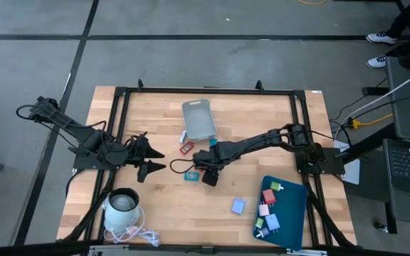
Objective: Pick & Place Office items
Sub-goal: Put the left blue charger adapter into the blue bin
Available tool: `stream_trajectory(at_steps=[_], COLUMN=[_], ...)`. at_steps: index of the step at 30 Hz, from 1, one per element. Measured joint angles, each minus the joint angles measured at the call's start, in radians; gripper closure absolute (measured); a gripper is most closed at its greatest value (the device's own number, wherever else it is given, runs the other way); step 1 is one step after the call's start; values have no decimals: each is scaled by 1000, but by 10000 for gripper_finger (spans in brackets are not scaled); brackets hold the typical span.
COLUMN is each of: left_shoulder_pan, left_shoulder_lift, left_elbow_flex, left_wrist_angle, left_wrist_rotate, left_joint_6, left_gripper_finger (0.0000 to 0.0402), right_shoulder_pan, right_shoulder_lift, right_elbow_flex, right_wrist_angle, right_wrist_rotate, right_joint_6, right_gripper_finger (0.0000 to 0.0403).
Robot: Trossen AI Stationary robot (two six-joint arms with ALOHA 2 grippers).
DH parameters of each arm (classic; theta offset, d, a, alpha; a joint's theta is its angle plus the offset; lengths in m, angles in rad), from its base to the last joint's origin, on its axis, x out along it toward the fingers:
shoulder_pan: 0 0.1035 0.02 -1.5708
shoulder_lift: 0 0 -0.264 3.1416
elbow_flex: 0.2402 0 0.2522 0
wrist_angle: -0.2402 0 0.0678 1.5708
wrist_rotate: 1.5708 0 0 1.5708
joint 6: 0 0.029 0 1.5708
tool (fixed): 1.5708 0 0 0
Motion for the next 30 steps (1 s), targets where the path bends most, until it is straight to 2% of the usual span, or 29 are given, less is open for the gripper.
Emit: stream_trajectory(at_steps=[4, 14, 20, 24, 27, 30], left_shoulder_pan=[0, 0, 0, 0, 0, 0], left_shoulder_lift=[0, 0, 0, 0, 0, 0], left_elbow_flex=[0, 0, 0, 0, 0, 0], left_wrist_angle=[-3, -2, 41, 85, 117, 134], left_wrist_rotate=[-1, -28, -71, -101, -118, -120], left_joint_6=[5, 43, 97, 148, 180, 202], left_gripper_finger=[162, 162, 162, 162, 162, 162], right_shoulder_pan=[-1, 0, 9, 70, 155, 265], right_shoulder_lift=[0, -39, -188, -317, -423, -475], right_elbow_flex=[0, -9, -11, -12, -9, -9], right_wrist_angle=[1, -11, -165, -241, -265, -337], right_wrist_rotate=[21, 1, 3, 19, 89, 175], right_joint_6=[11, 72, 174, 322, 496, 721], right_gripper_finger=[195, 194, 194, 194, 194, 194])
